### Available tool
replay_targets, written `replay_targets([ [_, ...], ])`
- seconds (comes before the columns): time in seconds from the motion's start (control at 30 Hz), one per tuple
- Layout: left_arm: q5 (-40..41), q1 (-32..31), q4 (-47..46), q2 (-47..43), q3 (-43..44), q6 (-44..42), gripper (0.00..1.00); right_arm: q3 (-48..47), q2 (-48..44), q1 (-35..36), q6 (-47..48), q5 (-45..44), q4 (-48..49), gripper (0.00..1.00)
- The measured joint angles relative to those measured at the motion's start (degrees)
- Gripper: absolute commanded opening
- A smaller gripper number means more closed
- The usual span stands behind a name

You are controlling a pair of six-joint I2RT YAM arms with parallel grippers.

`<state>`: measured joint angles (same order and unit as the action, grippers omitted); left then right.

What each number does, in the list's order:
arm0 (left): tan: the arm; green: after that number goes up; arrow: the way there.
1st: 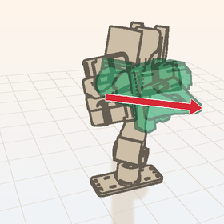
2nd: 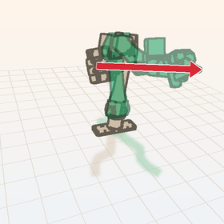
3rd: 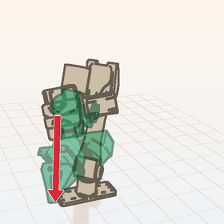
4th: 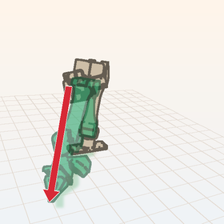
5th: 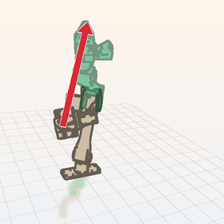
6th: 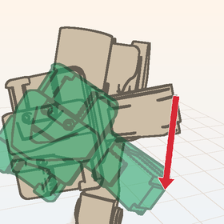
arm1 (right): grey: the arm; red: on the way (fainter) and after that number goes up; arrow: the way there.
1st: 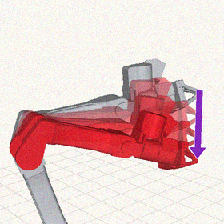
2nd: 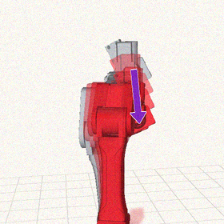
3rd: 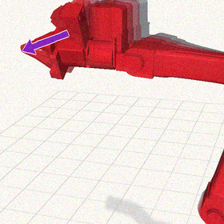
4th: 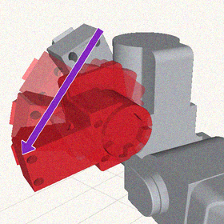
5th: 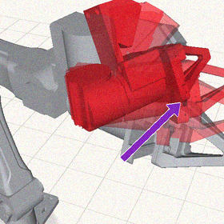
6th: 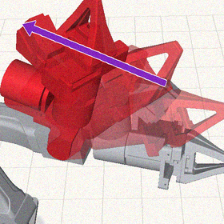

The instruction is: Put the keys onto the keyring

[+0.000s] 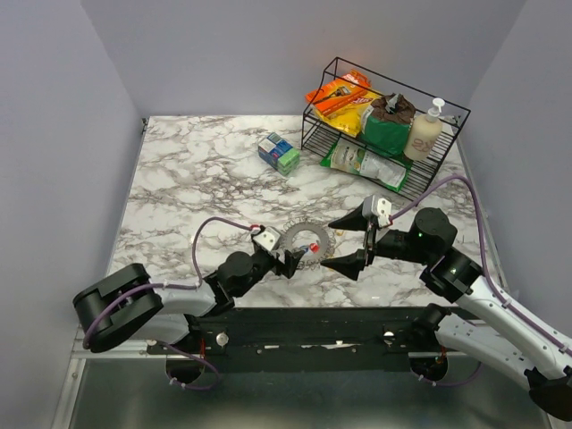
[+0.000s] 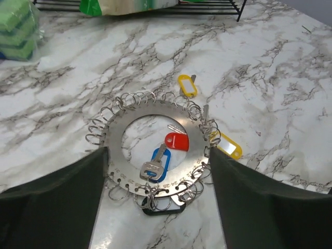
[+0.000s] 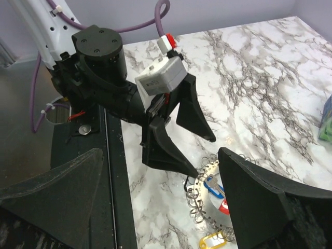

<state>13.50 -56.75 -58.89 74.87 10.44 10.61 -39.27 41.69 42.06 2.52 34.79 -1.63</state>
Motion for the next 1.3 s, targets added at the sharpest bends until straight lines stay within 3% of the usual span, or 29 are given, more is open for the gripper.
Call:
replay_targets([
  [0.27, -0.07, 0.0, 7.41, -13.51, 1.92, -1.86, 0.99, 0.0, 0.02, 0.0, 0.04, 0.83, 0.0, 1.0],
  [0.67, 4.7, 0.0, 30.73, -30.88, 19.8, -1.55, 0.99, -0.76, 0.39, 0.0, 0.0, 1.33, 0.04, 1.0],
  [0.97, 6.47, 0.0, 43.41, -34.32, 27.67, -0.5, 0.99, -0.76, 0.26, 0.0, -0.17, 1.33, 0.04, 1.0],
  [1.3, 5.25, 0.0, 50.07, -32.48, 30.12, -0.52, 0.99, -0.76, 1.53, 0.0, -0.17, 1.33, 0.22, 1.0],
])
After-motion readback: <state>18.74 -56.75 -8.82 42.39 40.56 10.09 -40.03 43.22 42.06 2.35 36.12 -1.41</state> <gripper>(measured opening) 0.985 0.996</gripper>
